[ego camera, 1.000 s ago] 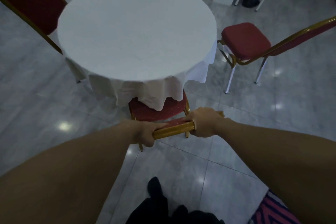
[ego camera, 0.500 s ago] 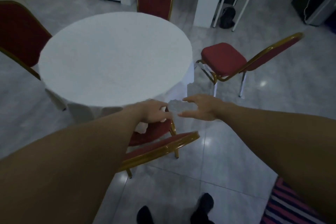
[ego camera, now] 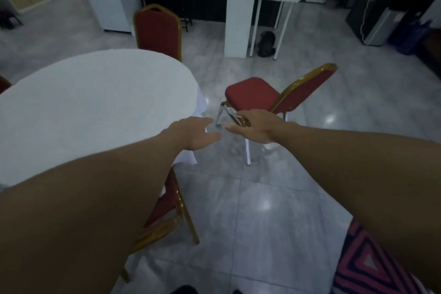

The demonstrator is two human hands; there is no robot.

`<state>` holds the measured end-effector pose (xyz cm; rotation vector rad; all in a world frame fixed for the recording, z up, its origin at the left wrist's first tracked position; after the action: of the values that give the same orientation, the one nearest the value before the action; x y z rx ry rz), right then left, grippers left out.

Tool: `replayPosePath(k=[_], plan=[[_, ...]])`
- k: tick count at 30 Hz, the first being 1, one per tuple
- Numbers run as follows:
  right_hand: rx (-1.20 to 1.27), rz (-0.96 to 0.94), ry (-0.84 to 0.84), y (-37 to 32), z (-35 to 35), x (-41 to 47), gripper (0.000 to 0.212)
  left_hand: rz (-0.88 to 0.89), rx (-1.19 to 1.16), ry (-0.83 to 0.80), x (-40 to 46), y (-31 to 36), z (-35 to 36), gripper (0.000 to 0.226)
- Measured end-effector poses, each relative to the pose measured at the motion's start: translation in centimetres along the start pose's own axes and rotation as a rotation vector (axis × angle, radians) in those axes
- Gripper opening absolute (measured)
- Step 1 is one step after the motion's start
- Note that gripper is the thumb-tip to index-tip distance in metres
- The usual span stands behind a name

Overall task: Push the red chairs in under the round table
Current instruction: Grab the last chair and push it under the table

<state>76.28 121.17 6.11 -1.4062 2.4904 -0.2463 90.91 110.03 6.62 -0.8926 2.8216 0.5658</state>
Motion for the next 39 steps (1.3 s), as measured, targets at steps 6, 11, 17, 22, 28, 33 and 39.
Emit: replayPosePath(k=[6, 11, 17, 22, 28, 33, 39], plan=[[0.031, 0.046, 0.028, 8.2, -4.3, 1.5, 0.093, 0.041, -0.01, 0.013, 6.9, 7.4, -0.7, 0.068], [0.032, 0.138, 0.037, 15.5, -6.7, 5.0, 0.117, 0.107, -0.001, 0.017, 15.0, 12.0, -0.4, 0.071], [0.005, 0.168, 0.043, 23.5, -9.6, 9.0, 0.12, 0.104, -0.001, -0.009, 24.5, 17.2, -0.5, 0.095], [0.066, 0.221, 0.095, 31.2, -11.9, 12.0, 0.124, 0.149, 0.024, -0.039, 31.0, 22.7, 0.0, 0.092], [0.034, 0.232, 0.066, 39.9, -14.3, 15.4, 0.123, 0.131, 0.026, -0.061, 38.0, 27.9, 2.3, 0.1], [0.038, 0.152, 0.032, 47.1, -15.7, 18.9, 0.107, 0.045, -0.005, -0.045, 43.3, 31.6, 4.7, 0.099], [-0.041, 0.039, -0.041, 53.4, -16.3, 24.2, 0.121, -0.077, -0.04, -0.052, 47.5, 34.8, 7.0, 0.099]])
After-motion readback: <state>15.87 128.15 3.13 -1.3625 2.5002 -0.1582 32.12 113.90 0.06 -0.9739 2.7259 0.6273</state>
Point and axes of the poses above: each hand's wrist, its own x-axis towards the middle knuckle, its own z-axis out of the palm, y = z × x, the point moved 7 cm from there along x, towards the middle knuckle, and after that the axes turned 9 degrees about y, right-handed, at the moved point
